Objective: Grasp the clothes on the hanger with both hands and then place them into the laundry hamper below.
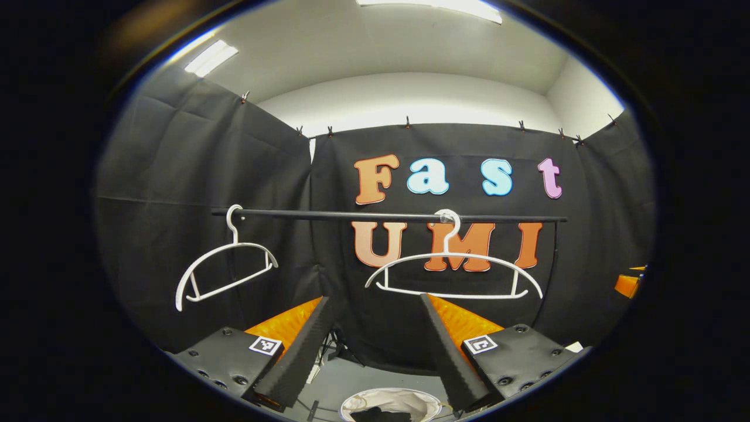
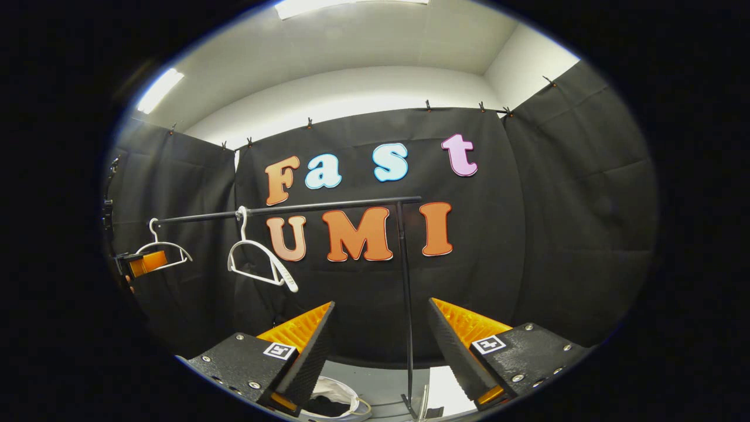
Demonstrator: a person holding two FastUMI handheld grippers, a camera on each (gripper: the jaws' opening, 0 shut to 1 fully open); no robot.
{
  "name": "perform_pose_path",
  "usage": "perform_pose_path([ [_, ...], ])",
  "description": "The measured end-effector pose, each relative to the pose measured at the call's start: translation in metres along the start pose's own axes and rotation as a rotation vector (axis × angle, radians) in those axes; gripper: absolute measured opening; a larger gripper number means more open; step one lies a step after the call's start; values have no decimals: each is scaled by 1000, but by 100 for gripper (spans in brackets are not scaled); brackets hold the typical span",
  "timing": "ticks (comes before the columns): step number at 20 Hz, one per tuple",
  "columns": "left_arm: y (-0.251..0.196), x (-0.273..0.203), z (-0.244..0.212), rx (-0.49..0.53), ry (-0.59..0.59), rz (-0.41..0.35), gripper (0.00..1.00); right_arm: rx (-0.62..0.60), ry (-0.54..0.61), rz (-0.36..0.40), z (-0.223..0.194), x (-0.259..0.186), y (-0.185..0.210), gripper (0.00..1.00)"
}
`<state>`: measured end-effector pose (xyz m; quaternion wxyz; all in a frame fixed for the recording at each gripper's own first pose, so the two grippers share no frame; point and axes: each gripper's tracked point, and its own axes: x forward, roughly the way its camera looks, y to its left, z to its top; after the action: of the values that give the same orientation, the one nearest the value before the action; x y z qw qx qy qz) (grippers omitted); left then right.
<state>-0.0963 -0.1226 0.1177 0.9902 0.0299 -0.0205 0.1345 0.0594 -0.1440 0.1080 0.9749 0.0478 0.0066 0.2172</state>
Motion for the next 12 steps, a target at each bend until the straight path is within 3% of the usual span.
perform_pose_path([
  [1,0,0,0,-4,0,-2,94,0,2,1,-2,1,-1,100],
  [2,-1,2,0,-7,1,-1,94,0,3,2,-3,1,-1,94],
  [12,21,30,-6,7,5,10,94,-2,-7,-18,-4,22,17,94],
])
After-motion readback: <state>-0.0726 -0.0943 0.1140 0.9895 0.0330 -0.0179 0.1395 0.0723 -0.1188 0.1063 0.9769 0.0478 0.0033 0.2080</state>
